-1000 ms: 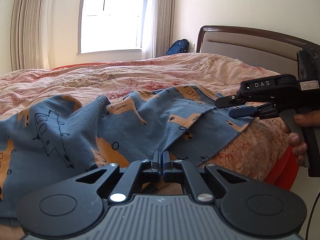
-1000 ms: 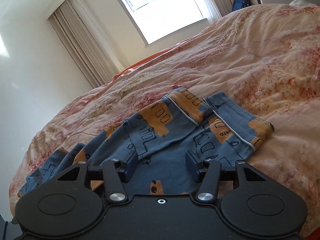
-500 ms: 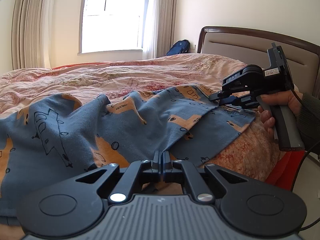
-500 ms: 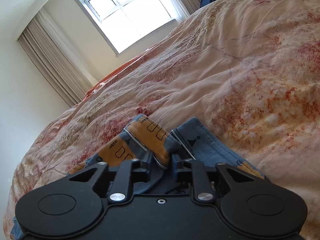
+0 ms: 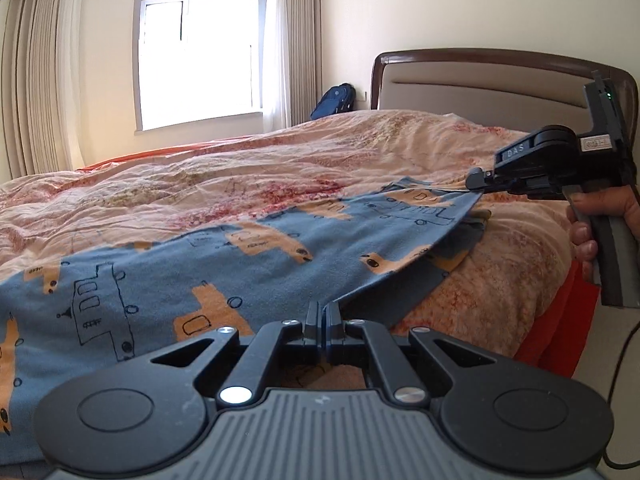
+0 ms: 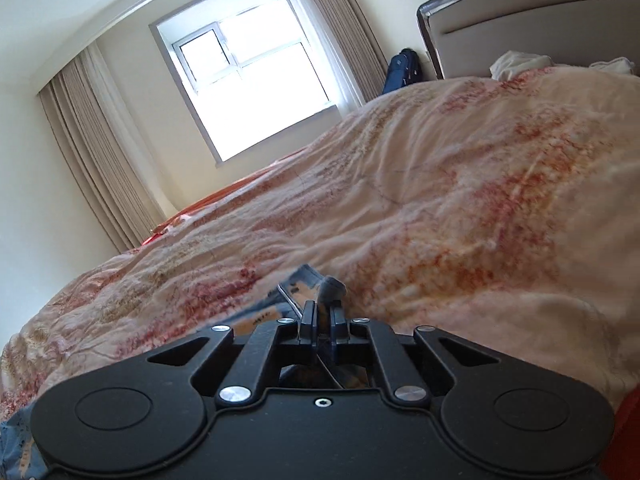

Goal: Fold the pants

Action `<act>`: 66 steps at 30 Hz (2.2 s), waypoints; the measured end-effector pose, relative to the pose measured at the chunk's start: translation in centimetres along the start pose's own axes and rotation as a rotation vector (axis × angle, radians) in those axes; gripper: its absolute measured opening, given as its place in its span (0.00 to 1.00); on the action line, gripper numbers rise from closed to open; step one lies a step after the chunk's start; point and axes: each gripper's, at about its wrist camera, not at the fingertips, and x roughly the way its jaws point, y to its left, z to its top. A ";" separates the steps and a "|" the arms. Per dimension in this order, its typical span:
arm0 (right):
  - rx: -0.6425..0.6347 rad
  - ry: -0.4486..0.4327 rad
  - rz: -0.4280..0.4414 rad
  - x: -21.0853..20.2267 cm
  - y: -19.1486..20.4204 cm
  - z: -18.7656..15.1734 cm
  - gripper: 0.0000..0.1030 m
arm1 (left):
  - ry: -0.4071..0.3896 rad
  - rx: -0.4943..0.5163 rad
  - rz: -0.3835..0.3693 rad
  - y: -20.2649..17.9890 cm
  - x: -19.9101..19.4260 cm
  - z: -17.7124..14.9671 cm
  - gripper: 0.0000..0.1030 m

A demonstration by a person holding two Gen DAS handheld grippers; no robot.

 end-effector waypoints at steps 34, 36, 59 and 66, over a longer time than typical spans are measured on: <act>-0.218 0.005 -0.051 -1.9 4.1 -3.7 0.88 | -0.006 -0.134 0.030 2.1 -3.5 -0.4 0.62; -0.251 0.011 -0.019 -1.9 5.3 -4.3 0.97 | -0.012 -0.171 0.070 3.3 -4.2 -0.3 0.69; -0.490 0.168 0.353 2.5 21.2 -11.4 1.00 | -0.056 -0.624 0.694 27.6 -13.6 -6.1 0.89; -0.529 0.189 0.387 3.1 24.0 -12.7 1.00 | -0.025 -0.770 0.612 29.7 -13.4 -8.3 0.41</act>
